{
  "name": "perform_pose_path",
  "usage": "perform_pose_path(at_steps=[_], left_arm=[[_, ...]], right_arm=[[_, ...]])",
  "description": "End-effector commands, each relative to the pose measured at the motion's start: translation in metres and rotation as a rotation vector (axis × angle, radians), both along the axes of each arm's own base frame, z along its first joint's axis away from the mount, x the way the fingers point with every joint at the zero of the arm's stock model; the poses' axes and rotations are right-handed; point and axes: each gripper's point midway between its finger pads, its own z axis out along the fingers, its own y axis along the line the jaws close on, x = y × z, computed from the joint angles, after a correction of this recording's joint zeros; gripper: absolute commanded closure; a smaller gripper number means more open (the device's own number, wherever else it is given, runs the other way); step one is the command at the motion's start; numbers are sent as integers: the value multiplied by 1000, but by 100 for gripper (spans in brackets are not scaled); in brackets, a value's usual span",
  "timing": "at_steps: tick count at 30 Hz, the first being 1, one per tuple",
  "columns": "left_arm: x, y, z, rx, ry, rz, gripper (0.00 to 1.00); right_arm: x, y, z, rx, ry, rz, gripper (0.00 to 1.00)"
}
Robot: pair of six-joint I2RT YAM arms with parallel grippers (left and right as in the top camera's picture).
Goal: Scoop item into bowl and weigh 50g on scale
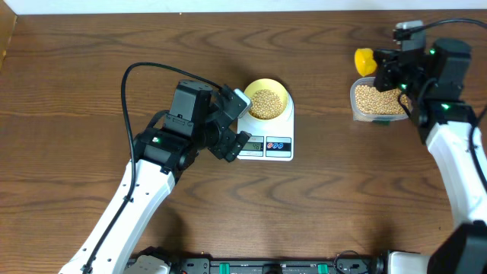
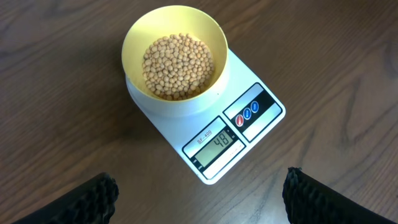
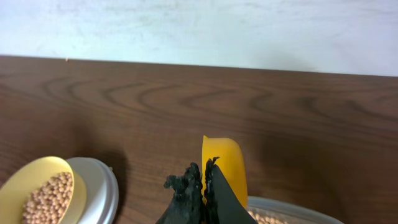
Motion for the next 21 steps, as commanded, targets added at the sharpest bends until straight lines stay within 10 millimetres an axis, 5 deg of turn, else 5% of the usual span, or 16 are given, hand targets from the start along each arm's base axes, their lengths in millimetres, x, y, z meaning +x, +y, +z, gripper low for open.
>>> perform_pose_path(at_steps=[1, 7, 21], left_arm=[[-2, 0, 2, 5, -16, -14, 13], [-2, 0, 2, 5, -16, -14, 13], [-2, 0, 2, 4, -16, -14, 13]], right_arm=[[-11, -10, 15, 2, -5, -48, 99], [-26, -29, -29, -69, 172, -132, 99], [-30, -54, -82, -156, 337, -246, 99]])
